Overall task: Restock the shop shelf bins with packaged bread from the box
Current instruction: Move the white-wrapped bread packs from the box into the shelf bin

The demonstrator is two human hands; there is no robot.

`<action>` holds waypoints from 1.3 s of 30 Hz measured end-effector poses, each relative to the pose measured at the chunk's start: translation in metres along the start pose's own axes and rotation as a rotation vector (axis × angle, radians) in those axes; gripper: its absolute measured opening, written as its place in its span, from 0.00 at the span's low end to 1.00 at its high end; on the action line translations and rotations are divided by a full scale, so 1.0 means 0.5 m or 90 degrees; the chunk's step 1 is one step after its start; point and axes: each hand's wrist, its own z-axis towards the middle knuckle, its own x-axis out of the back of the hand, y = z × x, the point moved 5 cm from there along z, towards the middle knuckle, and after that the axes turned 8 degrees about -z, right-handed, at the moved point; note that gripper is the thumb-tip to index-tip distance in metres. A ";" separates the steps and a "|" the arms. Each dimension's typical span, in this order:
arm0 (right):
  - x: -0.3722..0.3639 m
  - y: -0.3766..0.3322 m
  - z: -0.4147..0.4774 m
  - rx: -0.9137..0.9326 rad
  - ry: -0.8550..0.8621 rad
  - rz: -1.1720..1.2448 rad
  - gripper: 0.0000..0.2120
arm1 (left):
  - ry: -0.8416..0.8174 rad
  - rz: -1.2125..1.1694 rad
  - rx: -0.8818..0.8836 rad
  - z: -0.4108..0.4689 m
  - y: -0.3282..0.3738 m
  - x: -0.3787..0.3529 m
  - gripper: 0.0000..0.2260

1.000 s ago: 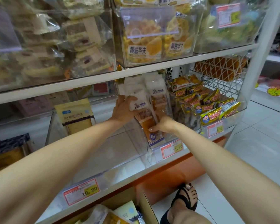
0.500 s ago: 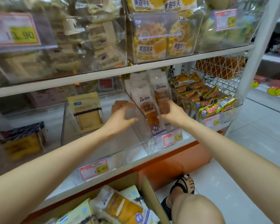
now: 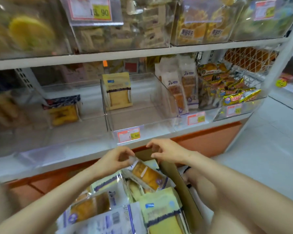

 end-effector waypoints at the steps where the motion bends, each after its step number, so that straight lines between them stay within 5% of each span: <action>1: -0.035 0.004 0.006 -0.006 -0.035 -0.008 0.20 | -0.007 0.027 0.022 -0.013 -0.033 -0.003 0.10; 8: -0.227 0.057 0.034 -0.110 -0.235 0.144 0.30 | 0.078 0.084 0.176 -0.091 -0.243 -0.012 0.14; 16: -0.264 0.077 0.037 -0.171 -0.300 0.288 0.47 | -0.022 0.252 0.254 -0.133 -0.311 -0.005 0.12; 28: -0.245 0.051 0.039 -0.113 -0.265 0.229 0.30 | -0.037 0.299 0.246 -0.130 -0.291 -0.011 0.14; 35: -0.238 0.052 0.039 -0.074 -0.227 0.240 0.24 | -0.234 0.126 0.341 -0.154 -0.284 -0.003 0.19; 39: -0.206 0.042 0.029 -0.045 -0.153 0.265 0.23 | -0.165 0.097 0.302 -0.149 -0.277 0.011 0.20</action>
